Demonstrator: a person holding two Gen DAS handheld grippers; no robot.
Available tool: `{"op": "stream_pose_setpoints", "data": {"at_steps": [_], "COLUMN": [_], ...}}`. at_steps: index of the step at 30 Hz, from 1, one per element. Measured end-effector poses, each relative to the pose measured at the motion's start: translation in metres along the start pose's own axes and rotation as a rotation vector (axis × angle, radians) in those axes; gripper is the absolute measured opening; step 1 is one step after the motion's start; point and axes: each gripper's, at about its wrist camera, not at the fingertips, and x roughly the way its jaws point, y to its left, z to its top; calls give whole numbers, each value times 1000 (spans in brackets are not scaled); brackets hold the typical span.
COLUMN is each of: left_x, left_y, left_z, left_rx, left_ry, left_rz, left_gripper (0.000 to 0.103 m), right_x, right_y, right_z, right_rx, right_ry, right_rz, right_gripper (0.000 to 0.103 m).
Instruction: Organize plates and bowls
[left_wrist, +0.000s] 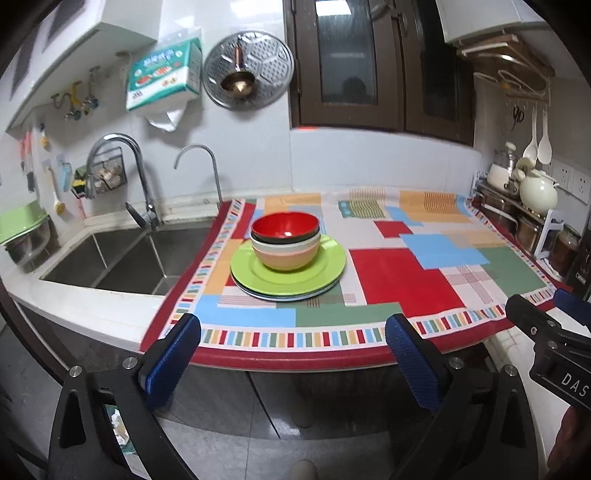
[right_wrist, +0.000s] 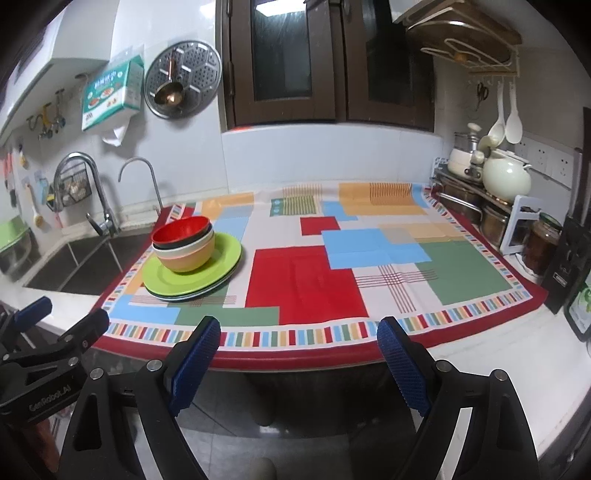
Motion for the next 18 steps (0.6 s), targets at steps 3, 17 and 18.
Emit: {"op": "stream_pose_setpoints", "data": {"at_steps": [3,17,18], "left_x": [-12,-30,-32], "left_y": [0,4,5], "left_z": [-2,-9,-9], "left_rx": [-8,-18,-19], "left_ry": [-32,-68,-74], "left_rz": [9,27,26], "left_gripper": [103,103,103], "right_x": [-8,-32,-33], "right_y": [-3,-1,-1], "right_z": [-3,-9,-10], "right_rx": [9,15,15], "right_ry": [-18,-69,-69], "right_rz": [4,-2,-2], "right_gripper": [92,94,94]}}
